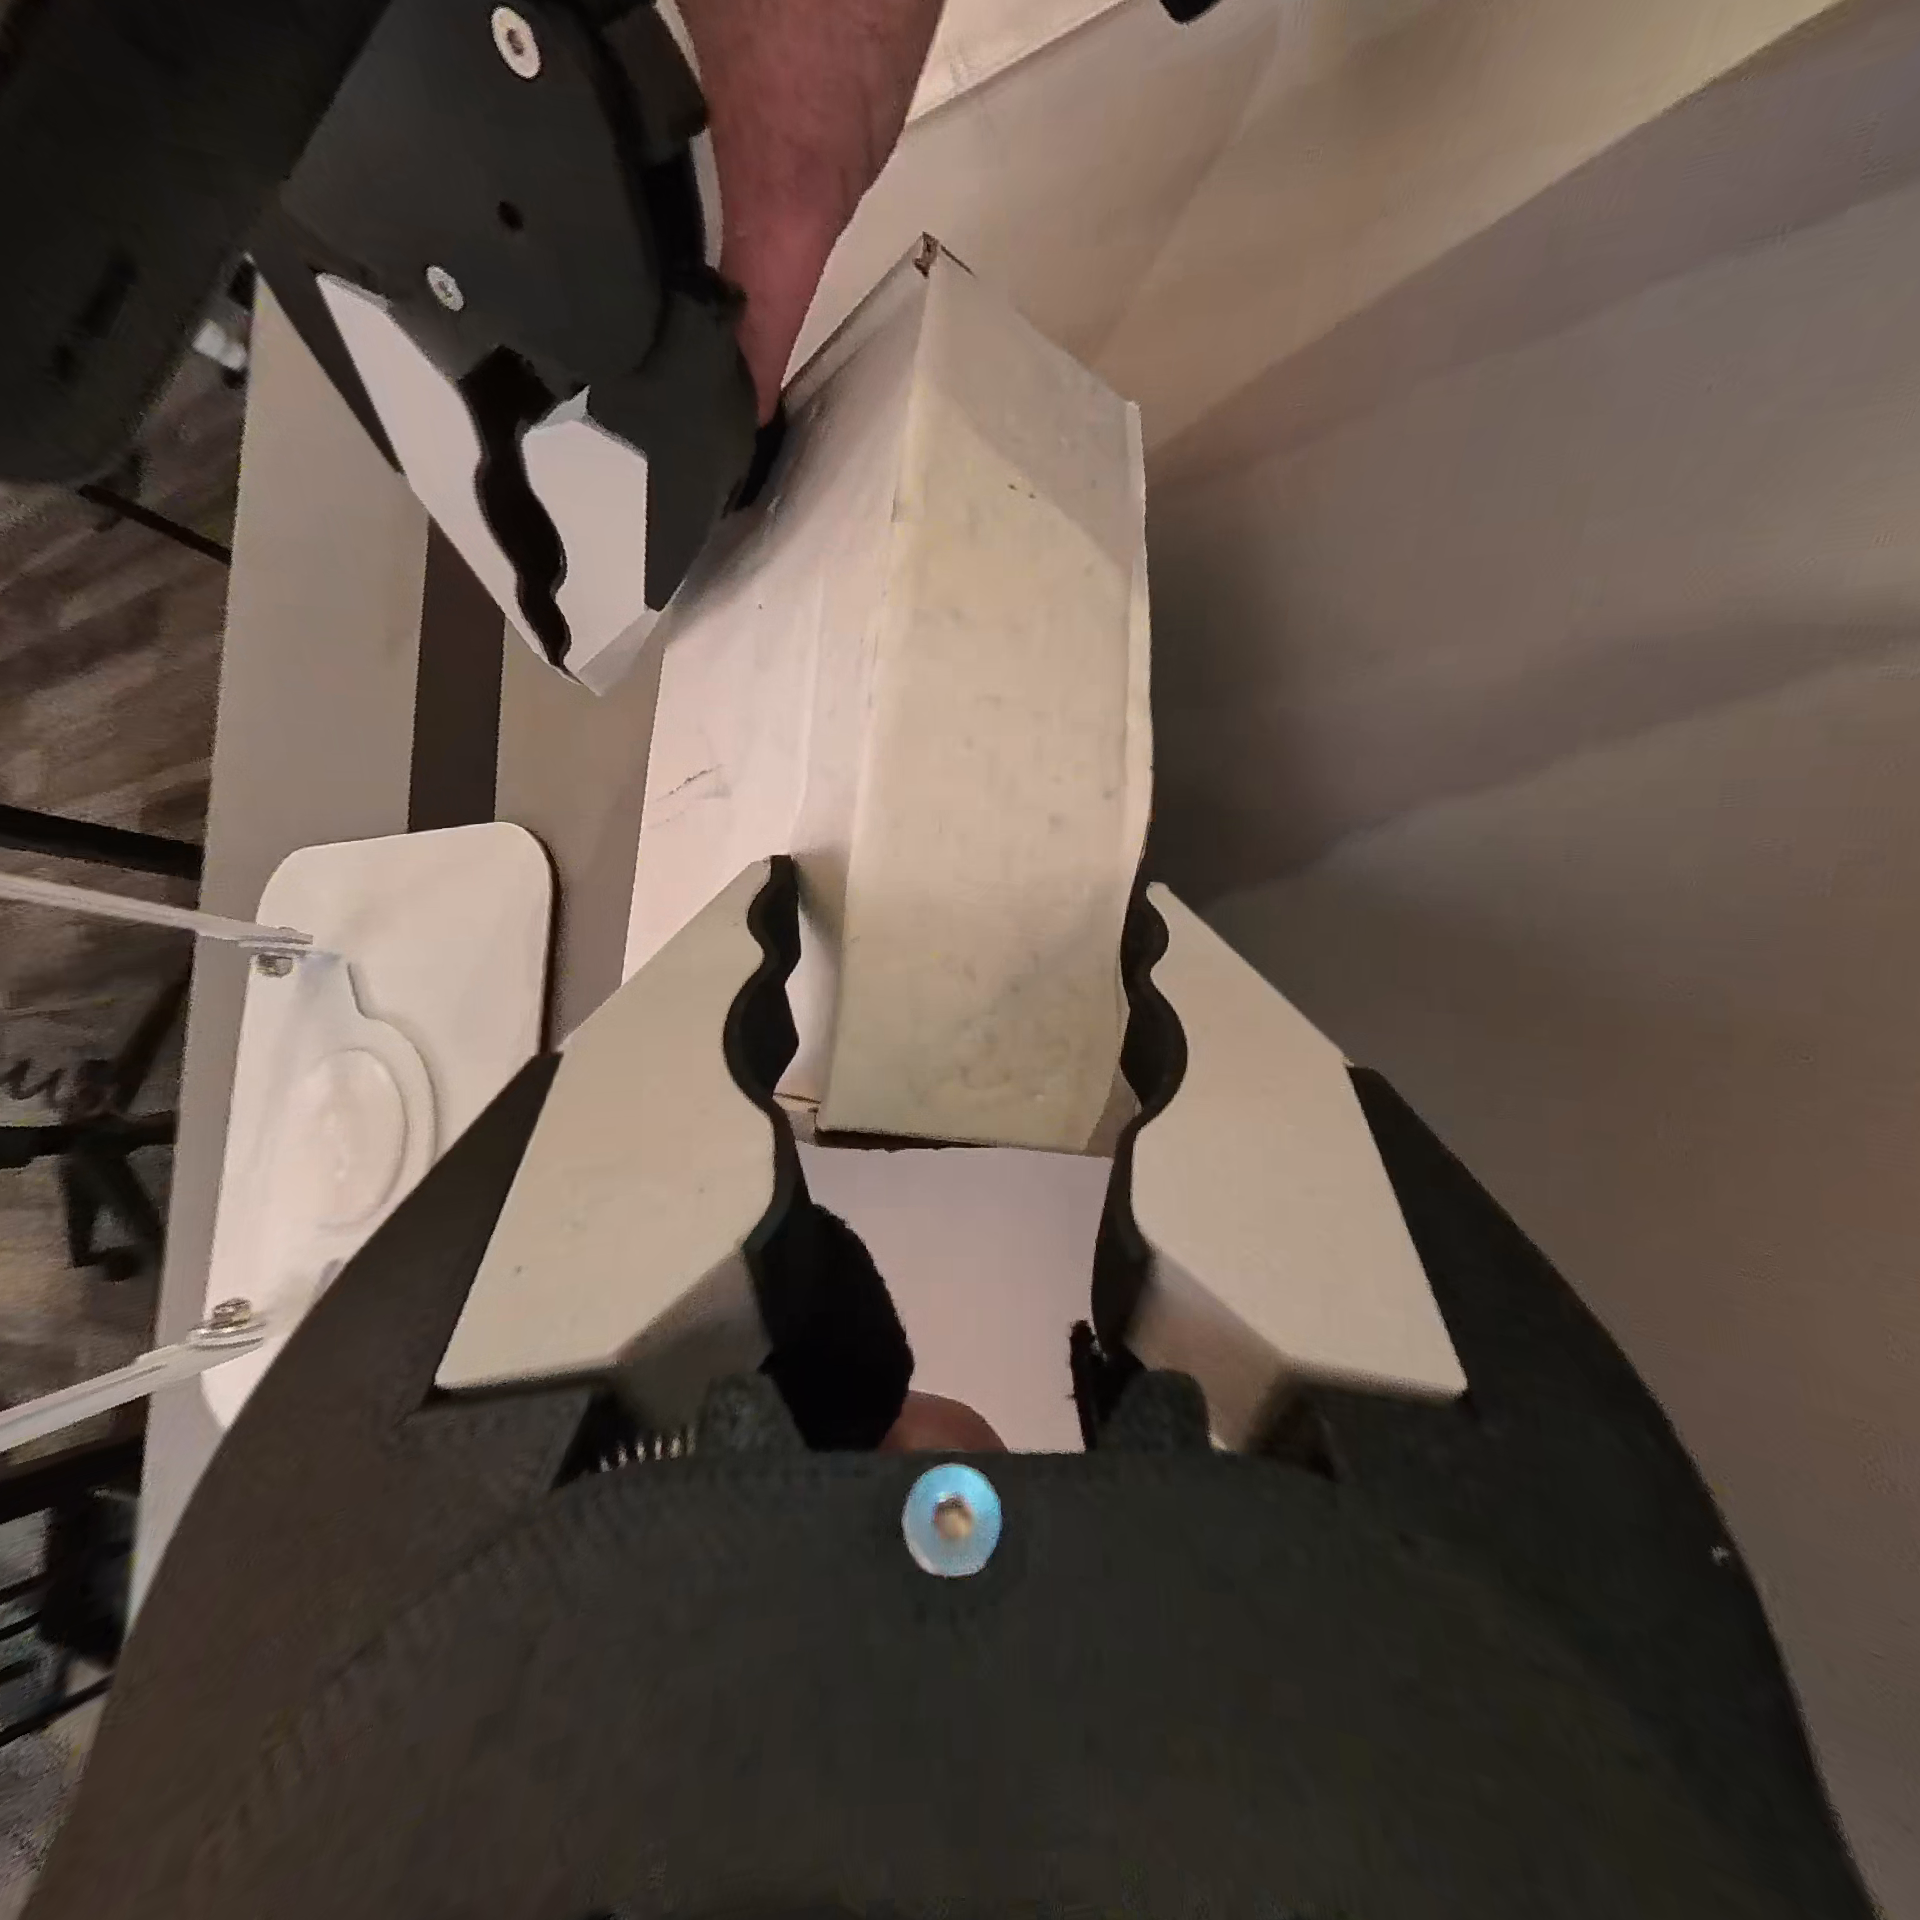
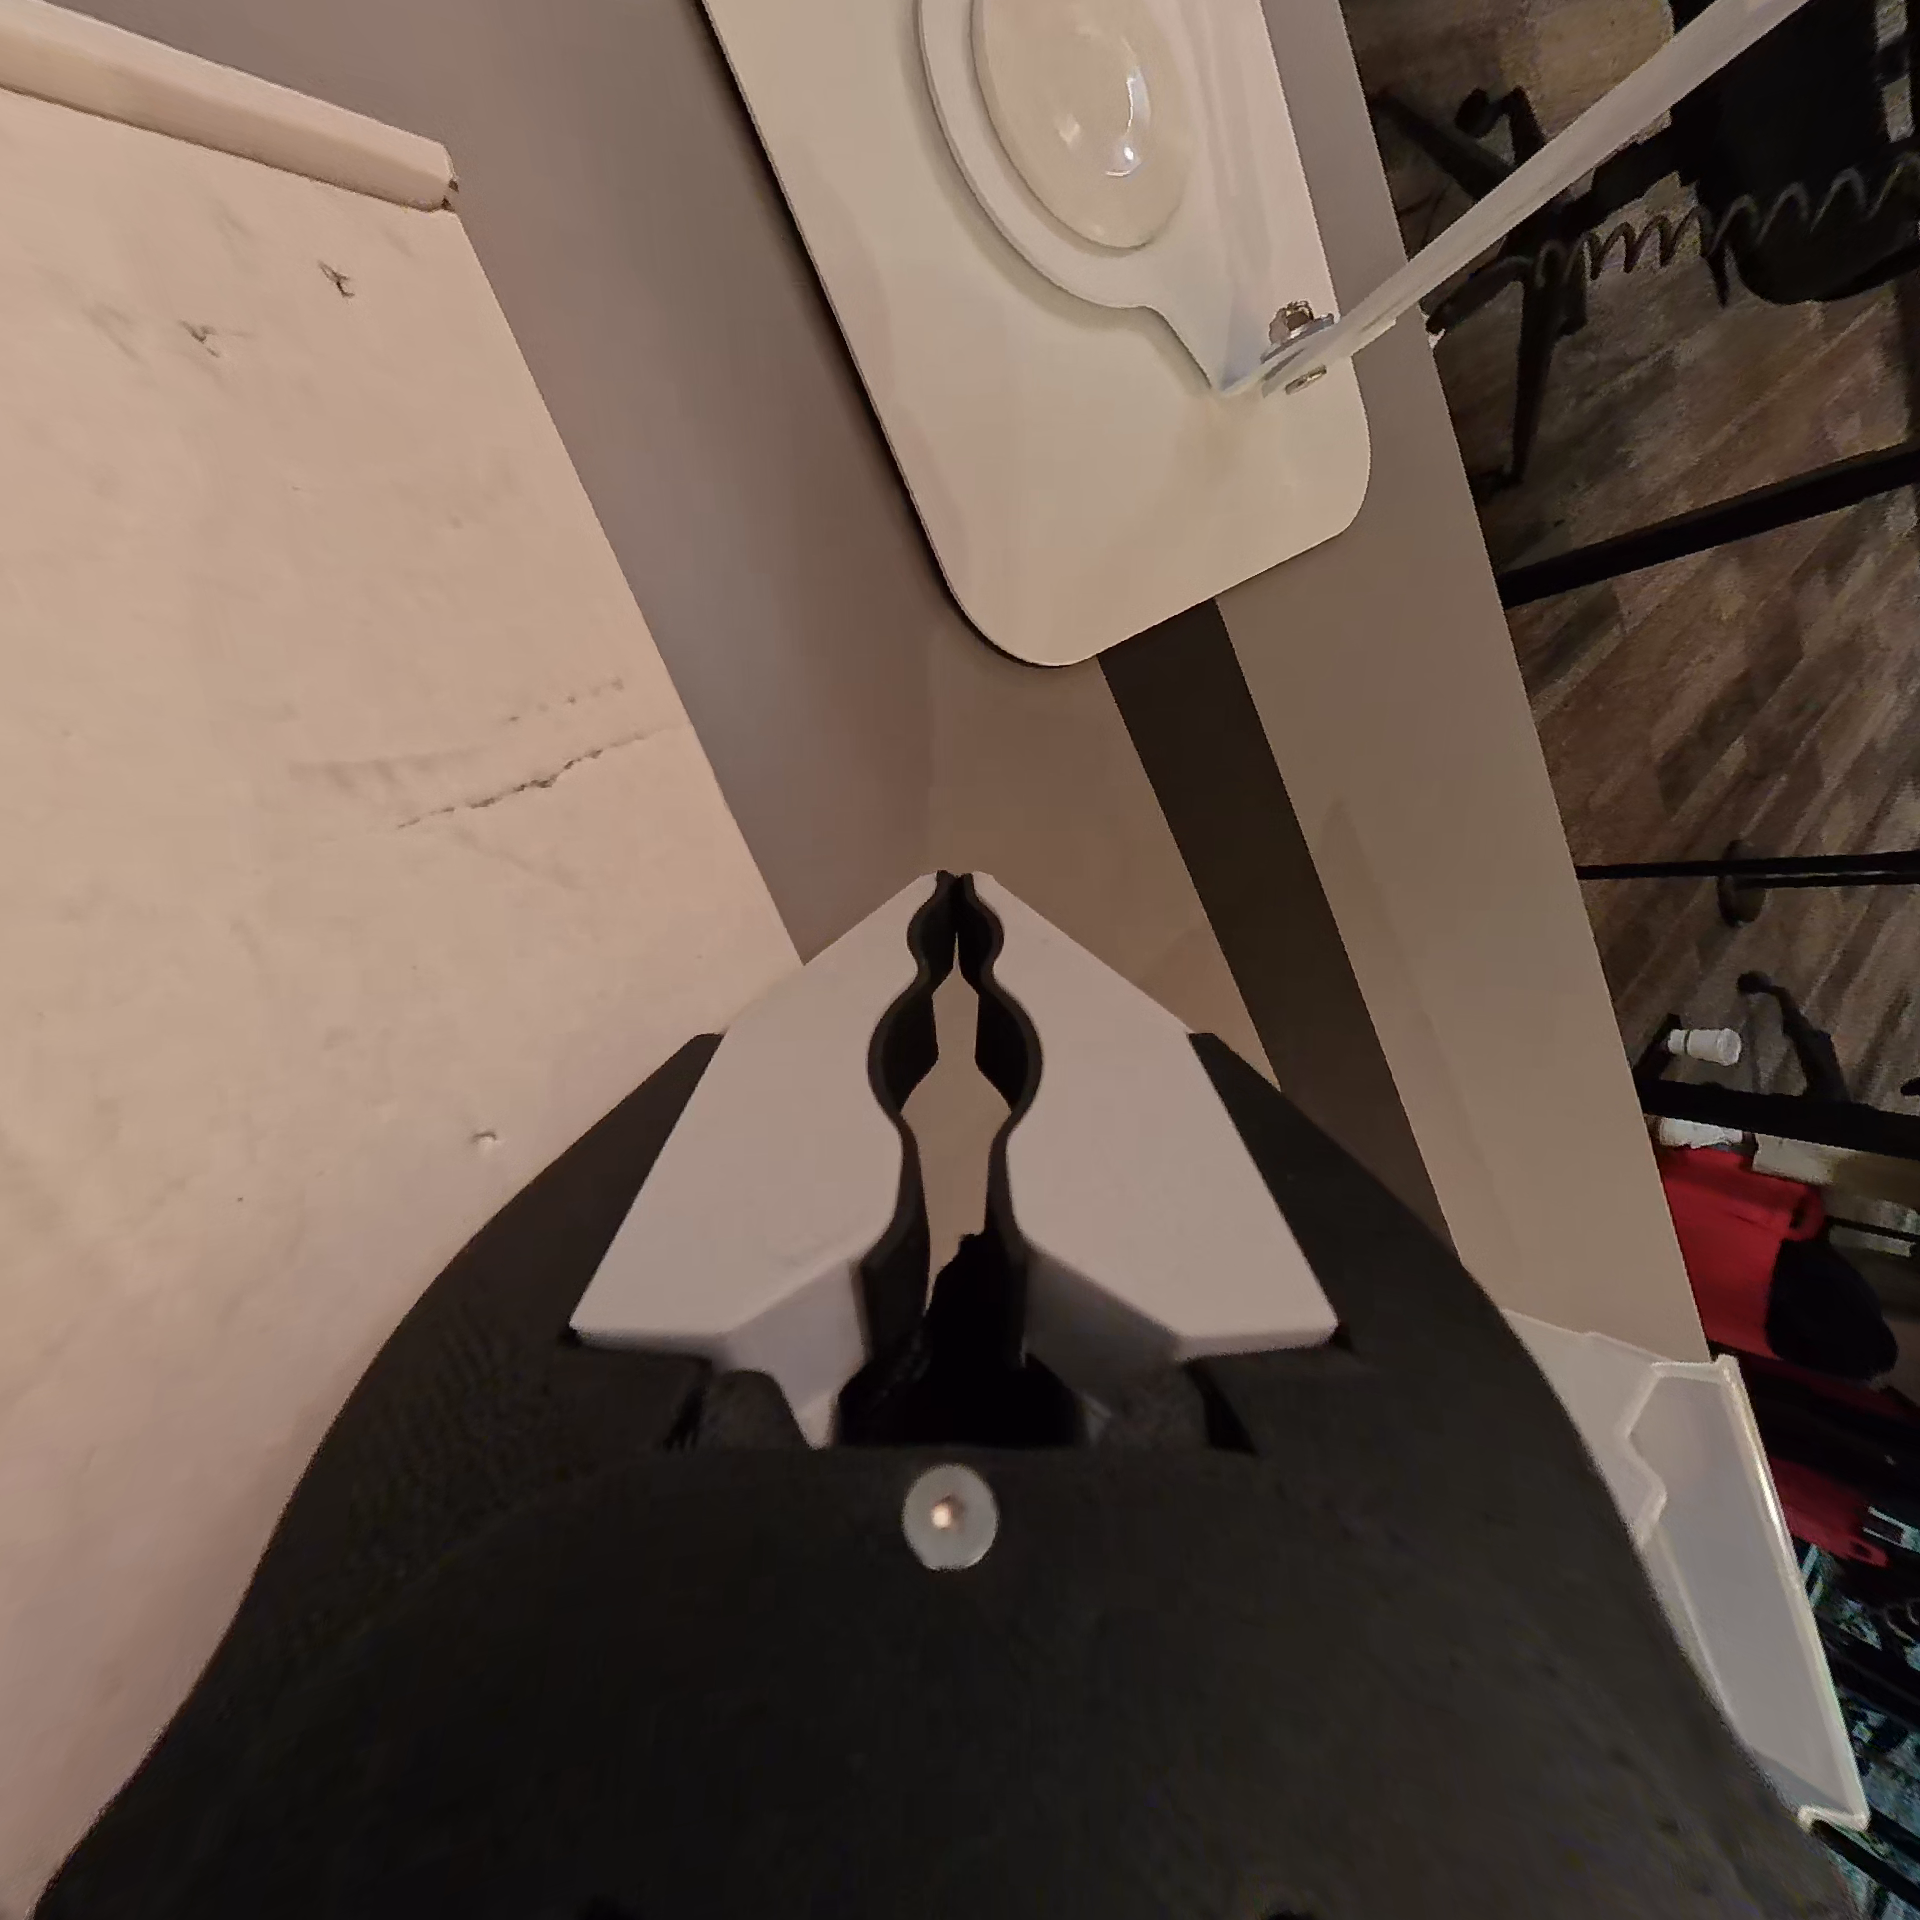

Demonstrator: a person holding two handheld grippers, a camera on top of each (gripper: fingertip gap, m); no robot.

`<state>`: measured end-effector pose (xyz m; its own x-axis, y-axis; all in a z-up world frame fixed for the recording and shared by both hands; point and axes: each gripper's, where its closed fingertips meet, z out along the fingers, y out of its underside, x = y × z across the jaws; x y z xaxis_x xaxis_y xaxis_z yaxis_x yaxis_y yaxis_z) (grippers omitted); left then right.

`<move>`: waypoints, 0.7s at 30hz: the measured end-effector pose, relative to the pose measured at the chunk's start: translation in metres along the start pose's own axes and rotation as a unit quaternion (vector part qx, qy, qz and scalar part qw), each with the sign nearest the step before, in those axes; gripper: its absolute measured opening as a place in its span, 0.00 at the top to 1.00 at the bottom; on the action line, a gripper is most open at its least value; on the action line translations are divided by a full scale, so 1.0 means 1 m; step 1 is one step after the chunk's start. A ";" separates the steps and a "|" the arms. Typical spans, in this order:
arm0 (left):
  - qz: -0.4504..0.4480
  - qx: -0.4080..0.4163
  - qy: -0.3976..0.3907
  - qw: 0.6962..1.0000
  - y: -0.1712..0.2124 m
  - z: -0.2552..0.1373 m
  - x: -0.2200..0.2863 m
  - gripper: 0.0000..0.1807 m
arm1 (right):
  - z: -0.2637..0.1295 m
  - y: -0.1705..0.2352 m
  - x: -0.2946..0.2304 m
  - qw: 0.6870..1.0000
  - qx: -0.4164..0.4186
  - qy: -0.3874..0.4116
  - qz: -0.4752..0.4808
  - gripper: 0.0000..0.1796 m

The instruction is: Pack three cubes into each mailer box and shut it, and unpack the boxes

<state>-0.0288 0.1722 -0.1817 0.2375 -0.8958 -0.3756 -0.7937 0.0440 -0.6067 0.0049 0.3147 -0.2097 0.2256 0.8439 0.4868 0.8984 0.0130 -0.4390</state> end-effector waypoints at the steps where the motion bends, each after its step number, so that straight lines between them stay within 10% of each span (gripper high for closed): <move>1: -0.005 0.003 0.003 1.000 -0.001 0.000 0.000 0.66 | 0.000 0.000 0.000 1.000 0.002 0.000 0.003 1.00; 14: -0.031 0.016 0.029 0.999 -0.006 -0.003 -0.009 0.67 | -0.004 -0.008 0.012 0.998 0.037 0.007 0.043 1.00; 21: -0.026 0.007 0.024 0.999 -0.008 -0.002 -0.017 0.68 | -0.124 -0.040 -0.027 0.977 0.207 0.036 -0.043 1.00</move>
<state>-0.0280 0.1857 -0.1693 0.2500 -0.9175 -0.3093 -0.7733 0.0031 -0.6340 0.0093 0.2253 -0.1116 0.1954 0.7904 0.5806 0.6890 0.3106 -0.6548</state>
